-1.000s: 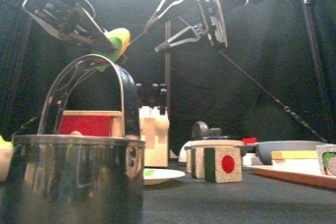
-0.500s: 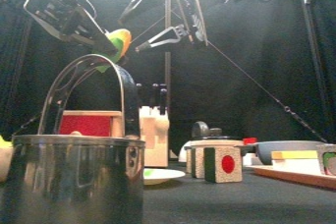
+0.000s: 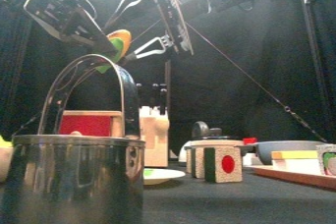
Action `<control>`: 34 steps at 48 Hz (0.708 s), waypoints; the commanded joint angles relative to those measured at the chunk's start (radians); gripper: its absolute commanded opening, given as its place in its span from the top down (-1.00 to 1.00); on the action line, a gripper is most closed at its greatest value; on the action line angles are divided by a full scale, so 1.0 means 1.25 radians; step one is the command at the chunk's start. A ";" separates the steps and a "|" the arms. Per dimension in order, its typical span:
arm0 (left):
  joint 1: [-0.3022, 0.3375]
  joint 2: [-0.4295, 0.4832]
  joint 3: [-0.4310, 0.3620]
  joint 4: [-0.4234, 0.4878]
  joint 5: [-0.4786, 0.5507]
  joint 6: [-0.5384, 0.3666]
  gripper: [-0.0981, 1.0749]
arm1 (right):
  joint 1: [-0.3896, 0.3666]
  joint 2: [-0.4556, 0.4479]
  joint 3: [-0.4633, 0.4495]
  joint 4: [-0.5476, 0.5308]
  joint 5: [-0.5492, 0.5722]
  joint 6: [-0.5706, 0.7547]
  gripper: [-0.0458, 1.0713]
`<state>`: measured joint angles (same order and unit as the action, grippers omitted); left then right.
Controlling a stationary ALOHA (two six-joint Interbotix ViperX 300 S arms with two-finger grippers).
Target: Hand over corn
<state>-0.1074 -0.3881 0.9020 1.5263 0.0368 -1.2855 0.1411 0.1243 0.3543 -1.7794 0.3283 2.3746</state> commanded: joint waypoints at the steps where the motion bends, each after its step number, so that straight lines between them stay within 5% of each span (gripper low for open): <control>1: -0.001 0.000 -0.022 0.001 -0.001 0.000 -0.47 | -0.010 -0.015 -0.021 -0.001 -0.010 0.000 -0.75; 34: -0.001 0.000 -0.021 -0.002 -0.001 -0.001 -0.47 | -0.011 -0.015 -0.007 0.018 -0.017 -0.005 -0.17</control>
<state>-0.1074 -0.3866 0.9020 1.5248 0.0353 -1.2885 0.1335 0.1258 0.3543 -1.7595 0.3083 2.3700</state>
